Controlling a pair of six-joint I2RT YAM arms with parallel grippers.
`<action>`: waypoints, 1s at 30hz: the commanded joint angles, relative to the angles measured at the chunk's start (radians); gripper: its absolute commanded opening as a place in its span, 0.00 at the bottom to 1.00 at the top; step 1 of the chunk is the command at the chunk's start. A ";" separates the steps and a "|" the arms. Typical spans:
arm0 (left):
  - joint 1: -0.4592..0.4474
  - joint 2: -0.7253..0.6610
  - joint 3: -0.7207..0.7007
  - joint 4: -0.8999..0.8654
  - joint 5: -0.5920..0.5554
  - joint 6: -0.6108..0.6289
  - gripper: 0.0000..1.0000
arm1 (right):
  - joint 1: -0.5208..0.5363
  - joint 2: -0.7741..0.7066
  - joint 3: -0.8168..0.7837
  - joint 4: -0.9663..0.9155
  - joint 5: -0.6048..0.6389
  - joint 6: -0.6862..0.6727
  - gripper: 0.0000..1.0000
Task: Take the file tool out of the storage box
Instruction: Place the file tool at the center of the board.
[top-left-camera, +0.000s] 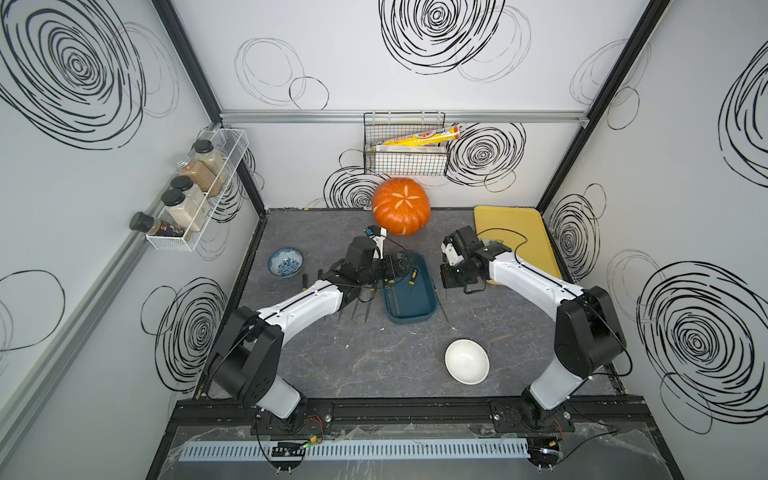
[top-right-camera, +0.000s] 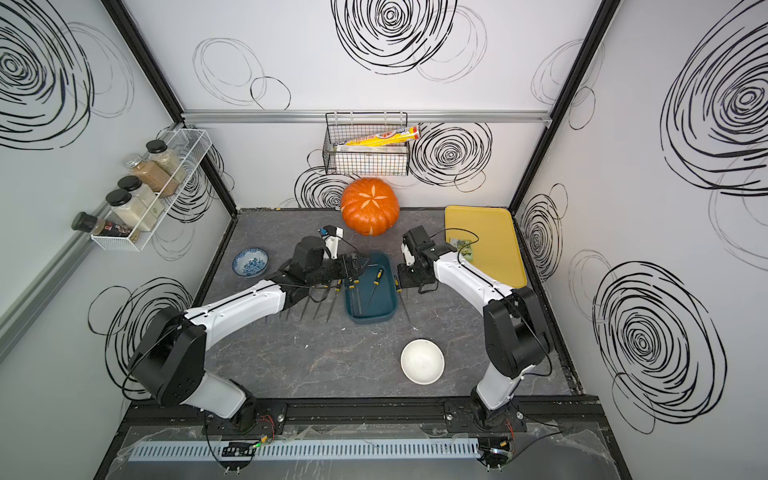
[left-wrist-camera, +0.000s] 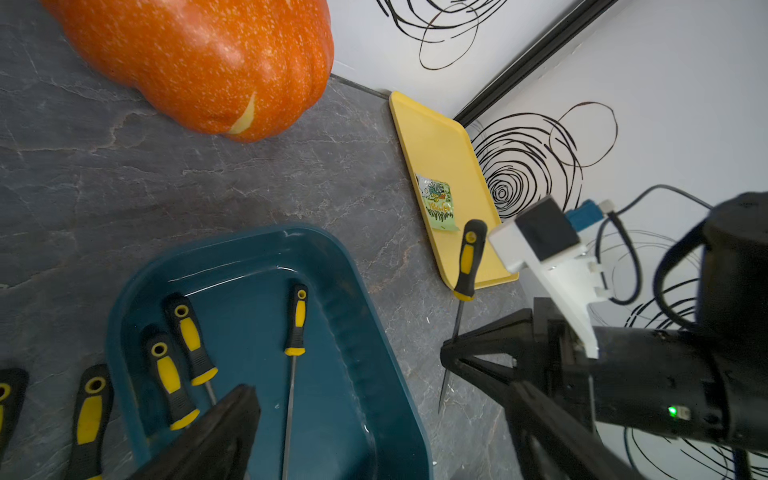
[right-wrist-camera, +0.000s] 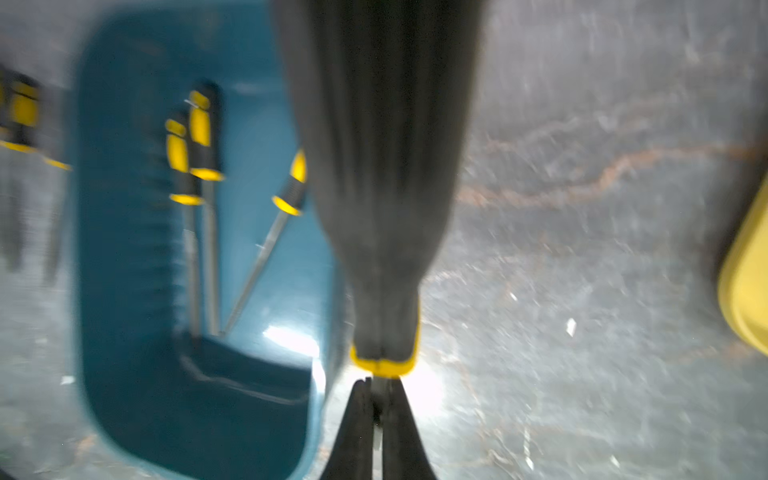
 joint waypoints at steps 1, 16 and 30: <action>0.001 0.023 0.038 -0.025 0.022 0.042 0.99 | -0.003 0.041 0.064 -0.187 0.091 -0.017 0.00; -0.042 0.102 0.139 -0.197 -0.023 0.096 0.99 | -0.018 0.374 0.389 -0.532 0.180 -0.066 0.00; -0.053 0.135 0.166 -0.240 -0.030 0.106 0.99 | -0.018 0.510 0.453 -0.572 0.174 -0.090 0.00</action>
